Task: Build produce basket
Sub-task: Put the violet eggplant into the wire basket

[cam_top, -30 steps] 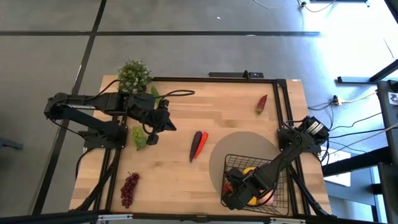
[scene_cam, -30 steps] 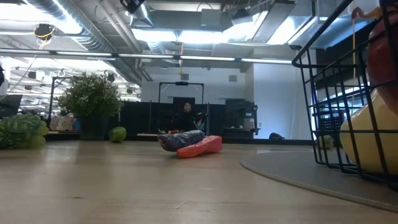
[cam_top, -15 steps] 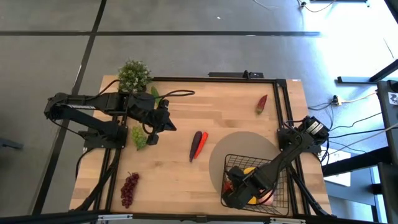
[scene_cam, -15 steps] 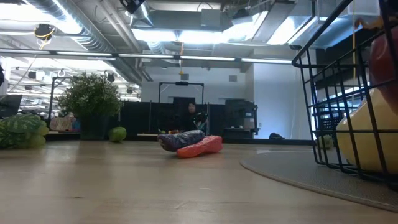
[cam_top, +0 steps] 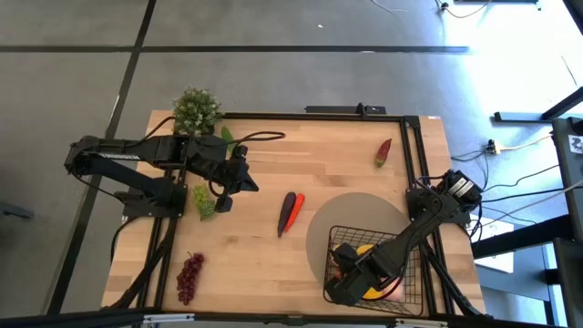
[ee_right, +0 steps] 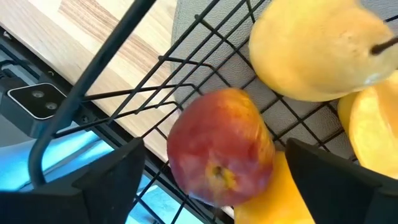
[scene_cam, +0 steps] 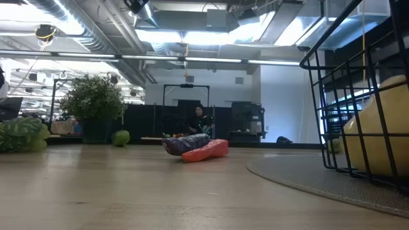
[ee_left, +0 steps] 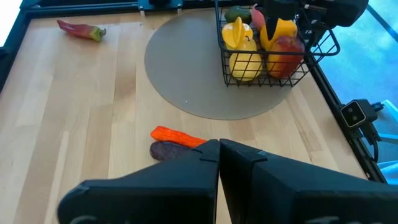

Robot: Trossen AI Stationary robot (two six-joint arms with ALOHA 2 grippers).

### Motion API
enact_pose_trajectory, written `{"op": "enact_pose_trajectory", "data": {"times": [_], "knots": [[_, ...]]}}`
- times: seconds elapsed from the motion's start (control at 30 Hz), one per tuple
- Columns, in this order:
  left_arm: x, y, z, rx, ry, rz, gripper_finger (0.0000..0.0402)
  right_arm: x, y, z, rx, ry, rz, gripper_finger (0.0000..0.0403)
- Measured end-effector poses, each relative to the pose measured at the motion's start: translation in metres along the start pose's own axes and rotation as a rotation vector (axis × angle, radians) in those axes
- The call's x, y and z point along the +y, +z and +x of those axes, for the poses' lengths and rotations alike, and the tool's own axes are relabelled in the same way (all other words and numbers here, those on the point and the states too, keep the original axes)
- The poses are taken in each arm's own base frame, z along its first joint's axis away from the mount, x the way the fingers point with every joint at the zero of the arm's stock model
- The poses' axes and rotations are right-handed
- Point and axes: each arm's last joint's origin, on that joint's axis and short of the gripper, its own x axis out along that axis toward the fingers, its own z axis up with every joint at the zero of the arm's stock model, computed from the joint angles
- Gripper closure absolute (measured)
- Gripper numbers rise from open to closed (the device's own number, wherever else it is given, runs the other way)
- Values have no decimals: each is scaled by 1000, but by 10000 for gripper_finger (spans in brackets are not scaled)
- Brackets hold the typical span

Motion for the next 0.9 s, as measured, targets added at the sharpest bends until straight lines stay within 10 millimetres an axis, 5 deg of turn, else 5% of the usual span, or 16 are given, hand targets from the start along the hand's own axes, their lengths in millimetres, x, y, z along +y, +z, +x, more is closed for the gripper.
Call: {"op": "enact_pose_trajectory", "data": {"times": [0.23, 0.53, 0.9], "knots": [[0, 0, 0, -1, -1, 0, 401, 2, 2, -8, 3, 15, 6, 19], [0, 0, 0, -2, 0, 0, 401, 20, 2, -74, -88, 85, -1, 19], [0, 0, 0, -2, 0, 0, 401, 2, 31, -139, -501, -56, 184, 18]]}}
